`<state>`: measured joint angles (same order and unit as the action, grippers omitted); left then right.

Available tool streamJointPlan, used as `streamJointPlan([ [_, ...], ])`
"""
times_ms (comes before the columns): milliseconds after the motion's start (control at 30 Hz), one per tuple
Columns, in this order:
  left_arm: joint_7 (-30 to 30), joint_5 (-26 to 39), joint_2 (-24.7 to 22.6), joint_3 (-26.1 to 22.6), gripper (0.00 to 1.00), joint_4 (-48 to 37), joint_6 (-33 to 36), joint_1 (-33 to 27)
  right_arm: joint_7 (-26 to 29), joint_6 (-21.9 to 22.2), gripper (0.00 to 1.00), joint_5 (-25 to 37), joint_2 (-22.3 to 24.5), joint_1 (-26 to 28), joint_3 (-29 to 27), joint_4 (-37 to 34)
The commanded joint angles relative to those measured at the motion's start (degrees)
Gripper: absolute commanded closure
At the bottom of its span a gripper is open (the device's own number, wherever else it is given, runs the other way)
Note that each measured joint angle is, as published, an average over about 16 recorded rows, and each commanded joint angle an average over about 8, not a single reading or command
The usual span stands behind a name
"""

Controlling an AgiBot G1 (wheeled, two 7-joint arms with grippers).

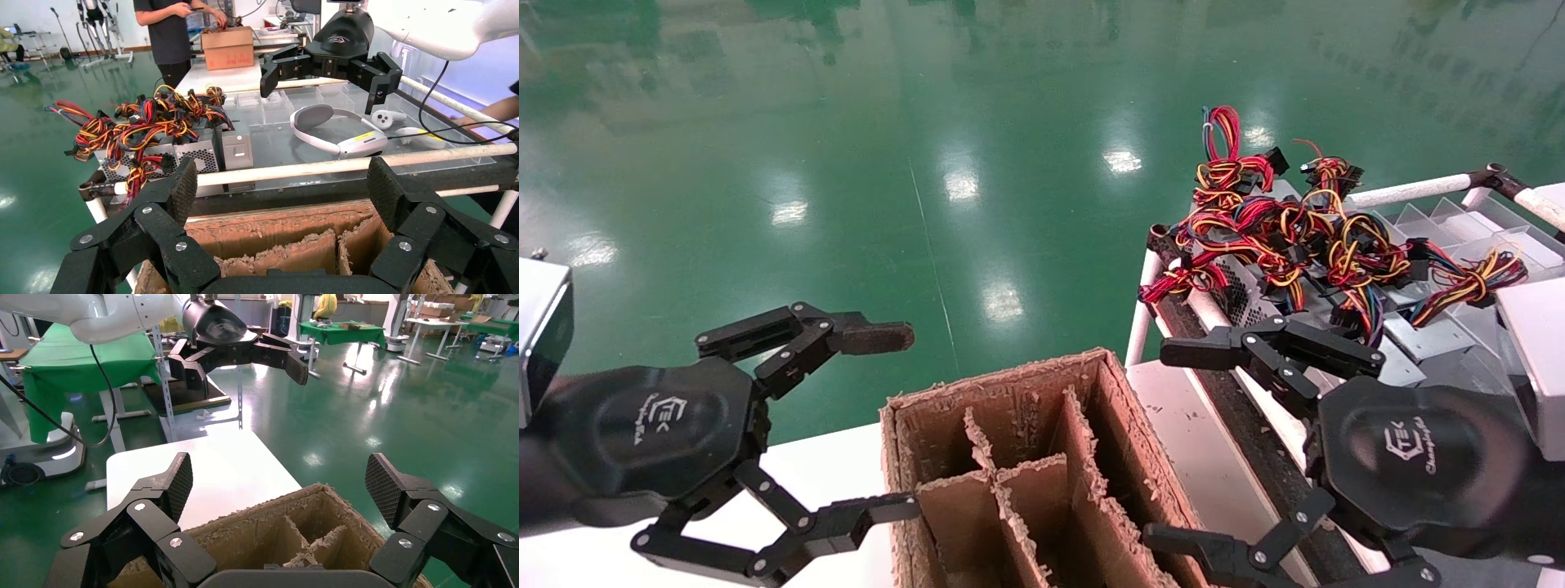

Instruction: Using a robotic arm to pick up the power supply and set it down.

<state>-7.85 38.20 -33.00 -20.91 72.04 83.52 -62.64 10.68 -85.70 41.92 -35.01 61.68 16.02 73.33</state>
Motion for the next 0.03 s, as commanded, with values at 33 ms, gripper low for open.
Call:
streamJointPlan([
  [33,0.0,0.0,0.0,0.0,0.0,0.0,0.0,0.0,0.0,0.0,0.0,0.0,0.0,0.0,0.0,0.0],
])
